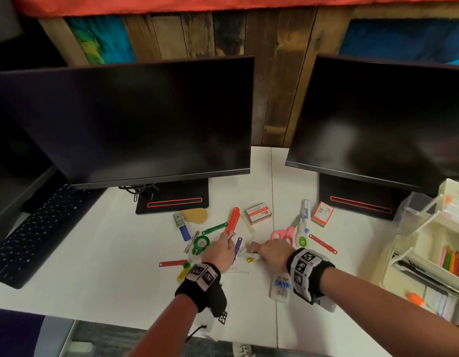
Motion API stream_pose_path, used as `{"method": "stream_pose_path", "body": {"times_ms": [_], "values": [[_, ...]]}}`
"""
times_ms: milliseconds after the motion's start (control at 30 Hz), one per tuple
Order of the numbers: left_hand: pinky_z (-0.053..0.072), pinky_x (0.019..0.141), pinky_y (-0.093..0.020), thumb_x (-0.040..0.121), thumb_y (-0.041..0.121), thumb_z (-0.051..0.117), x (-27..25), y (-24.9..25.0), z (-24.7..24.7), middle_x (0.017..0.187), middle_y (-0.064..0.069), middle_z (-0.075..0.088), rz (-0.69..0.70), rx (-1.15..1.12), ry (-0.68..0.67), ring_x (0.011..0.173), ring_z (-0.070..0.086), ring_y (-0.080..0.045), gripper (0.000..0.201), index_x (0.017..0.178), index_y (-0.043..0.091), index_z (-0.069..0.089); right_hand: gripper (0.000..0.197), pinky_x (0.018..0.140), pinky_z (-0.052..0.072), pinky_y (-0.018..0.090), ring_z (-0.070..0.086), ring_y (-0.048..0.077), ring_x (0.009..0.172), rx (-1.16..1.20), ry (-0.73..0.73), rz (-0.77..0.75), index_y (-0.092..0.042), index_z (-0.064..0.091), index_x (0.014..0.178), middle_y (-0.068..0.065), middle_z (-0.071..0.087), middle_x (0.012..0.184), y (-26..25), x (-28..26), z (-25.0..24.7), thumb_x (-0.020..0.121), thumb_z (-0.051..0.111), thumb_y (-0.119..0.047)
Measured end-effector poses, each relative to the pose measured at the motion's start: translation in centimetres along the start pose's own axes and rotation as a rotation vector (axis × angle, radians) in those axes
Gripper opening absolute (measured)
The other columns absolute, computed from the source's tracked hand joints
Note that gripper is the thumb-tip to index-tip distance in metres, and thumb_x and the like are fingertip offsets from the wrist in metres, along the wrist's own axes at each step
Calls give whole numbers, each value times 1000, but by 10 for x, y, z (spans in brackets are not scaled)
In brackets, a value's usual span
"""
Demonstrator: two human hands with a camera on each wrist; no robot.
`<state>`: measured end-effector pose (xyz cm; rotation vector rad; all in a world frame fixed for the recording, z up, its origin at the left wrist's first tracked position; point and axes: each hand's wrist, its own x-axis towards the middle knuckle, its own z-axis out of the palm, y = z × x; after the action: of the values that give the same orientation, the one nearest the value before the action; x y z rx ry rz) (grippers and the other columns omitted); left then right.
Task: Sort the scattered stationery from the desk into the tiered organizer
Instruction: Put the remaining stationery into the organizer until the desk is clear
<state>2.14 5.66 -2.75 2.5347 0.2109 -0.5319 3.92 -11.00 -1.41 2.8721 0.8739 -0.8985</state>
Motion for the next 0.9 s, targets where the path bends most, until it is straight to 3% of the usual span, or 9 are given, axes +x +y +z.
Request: {"method": "stream_pose_path", "body": {"times_ms": [67,200,333,433,600,667,800,900], "values": [[47,80,-37,99,31,31,-1,7,2,113,-16,64,-16,165,4,104,60,-34,38,129,10,41,39,77,44,38,60,31,96,8,-1,13,-20,34,131,15,63,105,-4,3,2,95,44,-29],[50,81,-34,94,38,49,0,14,8,115,-10,64,-29,319,31,106,62,-28,49,131,8,40,34,71,40,36,60,32,95,23,-1,73,-16,36,127,15,62,106,-5,8,3,93,43,-19],[49,87,-34,90,33,59,5,17,11,120,-10,62,-62,360,19,111,60,-28,48,127,7,43,34,83,43,41,57,29,96,135,45,149,-18,33,122,11,62,105,3,7,2,91,48,-22],[48,89,-34,93,25,56,11,18,12,122,-10,61,-52,388,-29,112,59,-27,35,123,7,49,35,92,42,45,56,30,99,174,41,188,-20,35,122,9,62,105,8,9,5,91,48,-26],[45,94,-36,95,30,52,13,18,12,130,-13,52,-28,390,-113,119,54,-28,44,130,5,45,35,90,42,43,56,33,106,133,-49,185,-13,40,127,13,60,114,8,13,3,95,43,-27],[45,94,-37,96,31,49,12,16,10,128,-13,54,-3,370,-95,117,55,-30,40,128,5,46,39,88,42,39,56,31,107,116,-86,168,-12,39,129,12,59,117,9,13,3,95,43,-30],[48,85,-37,99,28,42,9,7,2,116,-15,62,71,275,-26,107,61,-32,34,124,6,46,41,98,39,42,52,30,117,151,-126,153,-18,42,134,9,54,127,13,10,4,96,41,-34],[49,82,-38,99,26,39,7,-2,-3,110,-15,64,98,171,4,100,62,-32,32,124,8,45,31,98,37,44,50,28,112,252,-74,142,-15,49,122,9,50,120,16,7,-3,96,41,-31]]}}
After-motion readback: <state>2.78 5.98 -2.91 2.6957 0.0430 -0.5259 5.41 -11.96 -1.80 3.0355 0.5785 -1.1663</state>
